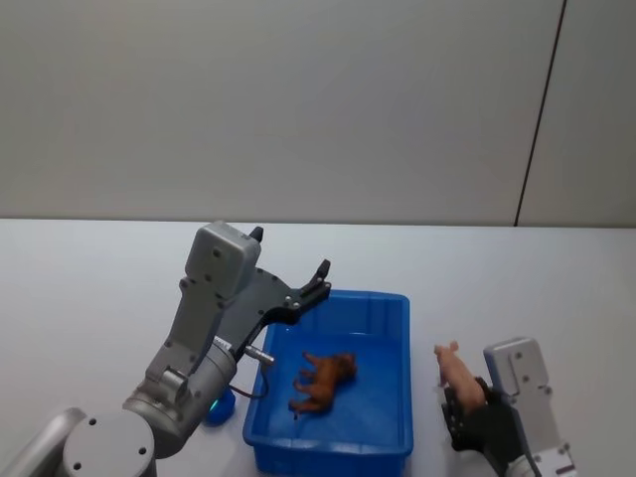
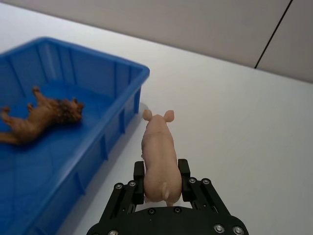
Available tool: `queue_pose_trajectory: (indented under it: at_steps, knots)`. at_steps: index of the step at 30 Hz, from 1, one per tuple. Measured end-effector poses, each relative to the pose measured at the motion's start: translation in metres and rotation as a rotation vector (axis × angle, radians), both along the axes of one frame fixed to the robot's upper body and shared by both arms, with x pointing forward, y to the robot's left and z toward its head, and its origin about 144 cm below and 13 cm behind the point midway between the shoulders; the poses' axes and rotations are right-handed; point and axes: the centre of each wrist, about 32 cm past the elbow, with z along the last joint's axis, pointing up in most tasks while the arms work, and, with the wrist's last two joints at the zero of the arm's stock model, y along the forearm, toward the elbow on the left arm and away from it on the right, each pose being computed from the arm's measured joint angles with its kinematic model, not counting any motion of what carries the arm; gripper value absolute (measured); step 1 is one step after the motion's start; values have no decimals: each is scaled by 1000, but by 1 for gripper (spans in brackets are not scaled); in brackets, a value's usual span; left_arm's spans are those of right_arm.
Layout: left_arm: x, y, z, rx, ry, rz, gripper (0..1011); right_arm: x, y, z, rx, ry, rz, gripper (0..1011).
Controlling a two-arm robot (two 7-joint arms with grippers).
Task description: Pick up the two dolls from the table and place them into the box.
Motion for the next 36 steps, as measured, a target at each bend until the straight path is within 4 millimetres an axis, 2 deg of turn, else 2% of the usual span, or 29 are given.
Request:
queue_pose_trajectory:
  at_steps: [12,19,25,36]
  knots:
    - [0,0,0,0,0,0,1001,4,5,26,60,-126,98,392]
    - [0,0,0,0,0,0,1001,14,17,40,107,-160,180,391]
    - [0,0,0,0,0,0,1001,23,27,44,125,-158,219,394]
    - [0,0,0,0,0,0,1001,36,41,46,136,-131,248,738]
